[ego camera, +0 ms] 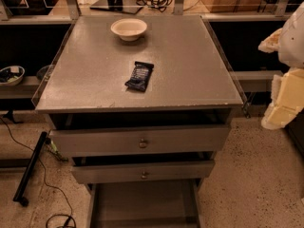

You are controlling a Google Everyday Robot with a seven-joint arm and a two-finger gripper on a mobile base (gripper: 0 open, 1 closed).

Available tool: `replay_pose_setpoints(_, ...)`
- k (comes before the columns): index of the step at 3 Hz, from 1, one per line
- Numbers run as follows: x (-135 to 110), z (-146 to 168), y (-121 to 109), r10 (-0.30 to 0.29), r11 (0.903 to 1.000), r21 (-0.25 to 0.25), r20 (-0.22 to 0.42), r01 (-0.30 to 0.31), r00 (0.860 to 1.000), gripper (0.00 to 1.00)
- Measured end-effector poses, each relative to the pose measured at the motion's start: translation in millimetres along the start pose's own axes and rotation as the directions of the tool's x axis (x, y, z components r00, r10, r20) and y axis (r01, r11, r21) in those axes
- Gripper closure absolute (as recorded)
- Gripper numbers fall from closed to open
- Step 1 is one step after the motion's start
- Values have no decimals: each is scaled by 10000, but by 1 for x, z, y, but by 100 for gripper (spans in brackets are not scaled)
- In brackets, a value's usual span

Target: Place rxbar blueberry into bottom drawer

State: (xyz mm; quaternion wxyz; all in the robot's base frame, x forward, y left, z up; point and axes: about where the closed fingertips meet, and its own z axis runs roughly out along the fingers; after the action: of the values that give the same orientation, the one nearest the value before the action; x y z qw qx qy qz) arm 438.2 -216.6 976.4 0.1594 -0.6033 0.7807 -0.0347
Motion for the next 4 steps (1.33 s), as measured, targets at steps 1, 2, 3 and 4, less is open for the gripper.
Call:
replay_pose_setpoints(1,0,0,0,0,10000,0,0,0,10000,0)
replay_pose_setpoints(2,-13,4,-5,-191,9998,102,-36,191,9998,0)
replay_pose_setpoints(3,-42,18,-14,-746,9972,48,-19,746,9972,0)
replay_pose_setpoints(4,-69,46,-25,-1212,9920,-343,63,1214,9926,0)
